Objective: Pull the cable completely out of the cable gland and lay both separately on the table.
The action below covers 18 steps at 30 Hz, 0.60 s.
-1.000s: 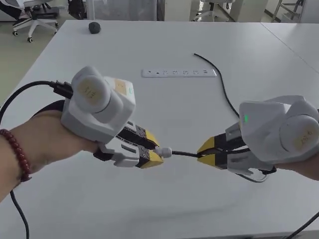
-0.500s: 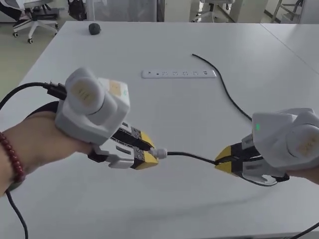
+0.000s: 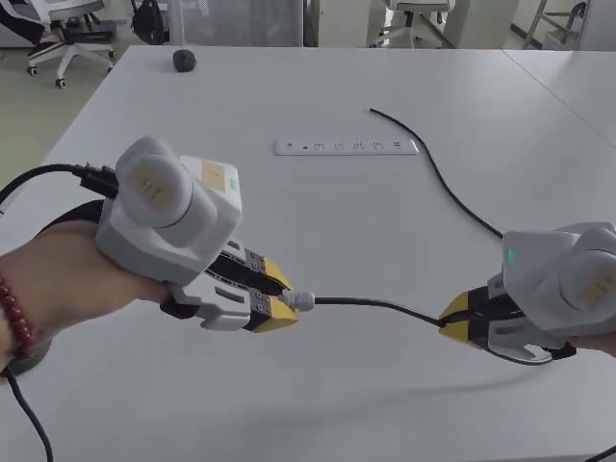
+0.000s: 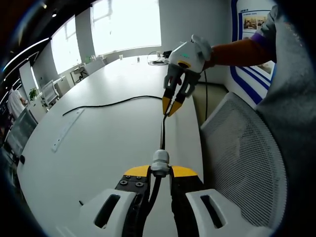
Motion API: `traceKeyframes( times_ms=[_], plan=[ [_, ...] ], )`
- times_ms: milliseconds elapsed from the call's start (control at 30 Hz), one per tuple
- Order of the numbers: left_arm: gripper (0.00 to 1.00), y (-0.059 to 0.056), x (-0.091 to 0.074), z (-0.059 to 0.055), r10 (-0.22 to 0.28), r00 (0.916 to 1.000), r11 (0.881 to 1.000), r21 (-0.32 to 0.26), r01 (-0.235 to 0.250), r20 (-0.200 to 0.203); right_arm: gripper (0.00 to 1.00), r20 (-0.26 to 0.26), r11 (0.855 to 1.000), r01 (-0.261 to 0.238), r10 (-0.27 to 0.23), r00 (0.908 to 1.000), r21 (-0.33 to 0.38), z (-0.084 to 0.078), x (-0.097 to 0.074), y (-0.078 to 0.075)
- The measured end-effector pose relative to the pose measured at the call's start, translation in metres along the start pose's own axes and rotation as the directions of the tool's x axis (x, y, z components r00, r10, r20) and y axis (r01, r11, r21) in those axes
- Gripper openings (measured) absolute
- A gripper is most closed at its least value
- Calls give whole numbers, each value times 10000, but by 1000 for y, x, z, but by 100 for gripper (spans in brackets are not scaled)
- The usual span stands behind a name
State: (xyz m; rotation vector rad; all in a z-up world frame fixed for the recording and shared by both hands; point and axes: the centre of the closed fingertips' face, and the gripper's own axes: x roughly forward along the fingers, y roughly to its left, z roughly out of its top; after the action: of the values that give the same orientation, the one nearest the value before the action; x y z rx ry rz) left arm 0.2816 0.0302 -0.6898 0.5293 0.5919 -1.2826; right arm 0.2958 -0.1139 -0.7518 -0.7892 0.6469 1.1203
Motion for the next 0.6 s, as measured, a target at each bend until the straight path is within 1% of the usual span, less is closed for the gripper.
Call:
traceKeyframes(
  times_ms=[67, 133, 200, 367, 467, 567, 600],
  plan=[
    [16, 0, -1, -1, 15, 10000, 10000, -6, -15, -16, 0, -103, 9999, -18, 19, 9999, 102, -5, 1, -1],
    [16, 0, -2, -2, 39, 10000, 10000, -2, -39, -48, 0, -237, 10000, 70, -70, 9997, -15, -8, 1, -2],
    [16, 0, -3, -3, 43, 10000, 10000, -30, -43, -57, 0, -374, 10000, 19, -17, 9993, 40, -12, 2, -1],
    [16, 2, -6, -5, 100, 9999, 9999, -48, -100, -85, 0, -476, 9998, 28, -19, 9989, 195, -21, 2, -3],
    [16, 2, -7, -5, 107, 9999, 9999, -74, -108, -58, 0, -493, 9995, 33, -18, 9988, 316, -24, 2, -3],
    [16, 2, -8, -4, 129, 9999, 9999, -79, -130, -32, 0, -645, 9991, 36, -9, 9979, 420, -32, 4, -4],
    [16, 2, -9, -4, 130, 9999, 9999, -84, -130, -22, 0, -643, 9991, 39, -12, 9979, 421, -32, 4, -4]
  ],
)
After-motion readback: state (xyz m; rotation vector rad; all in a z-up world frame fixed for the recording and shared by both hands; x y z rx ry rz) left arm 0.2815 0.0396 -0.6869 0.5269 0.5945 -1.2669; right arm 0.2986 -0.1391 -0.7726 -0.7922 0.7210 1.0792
